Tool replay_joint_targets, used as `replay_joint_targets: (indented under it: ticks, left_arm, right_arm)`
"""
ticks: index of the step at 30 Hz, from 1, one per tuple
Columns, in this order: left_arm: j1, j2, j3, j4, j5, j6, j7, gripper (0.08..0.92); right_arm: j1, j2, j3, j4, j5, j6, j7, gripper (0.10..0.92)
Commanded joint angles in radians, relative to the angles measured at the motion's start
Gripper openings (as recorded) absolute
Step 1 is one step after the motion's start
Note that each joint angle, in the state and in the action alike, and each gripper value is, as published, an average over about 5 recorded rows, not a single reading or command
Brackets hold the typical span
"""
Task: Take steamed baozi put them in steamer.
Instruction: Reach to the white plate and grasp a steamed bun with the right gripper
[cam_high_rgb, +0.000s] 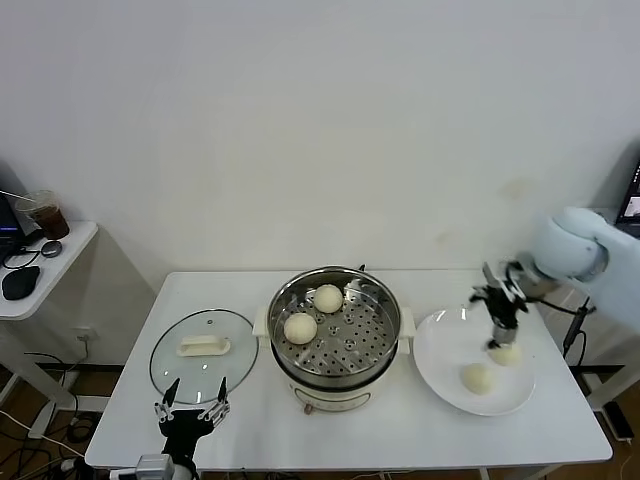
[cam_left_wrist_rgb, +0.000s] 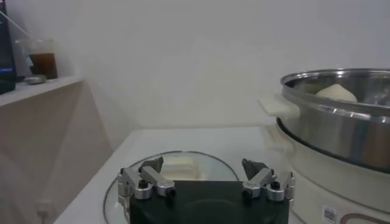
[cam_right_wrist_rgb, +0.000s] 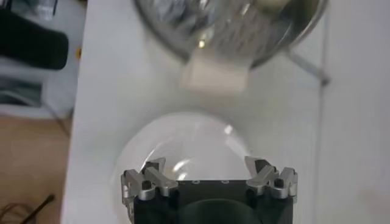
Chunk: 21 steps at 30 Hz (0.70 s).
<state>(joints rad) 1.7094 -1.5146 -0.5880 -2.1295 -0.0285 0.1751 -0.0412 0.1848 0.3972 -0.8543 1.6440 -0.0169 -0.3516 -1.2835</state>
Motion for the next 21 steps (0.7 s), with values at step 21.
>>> replay_joint_targets:
  ticks: [21]
  left_arm:
    - [-0.013, -0.003, -0.004, 0.056, 0.026, 0.001, -0.001, 0.823]
  right_arm:
    - [-0.47, 0.183, 0.324, -0.312, -0.262, 0.143, 0.044, 0.823]
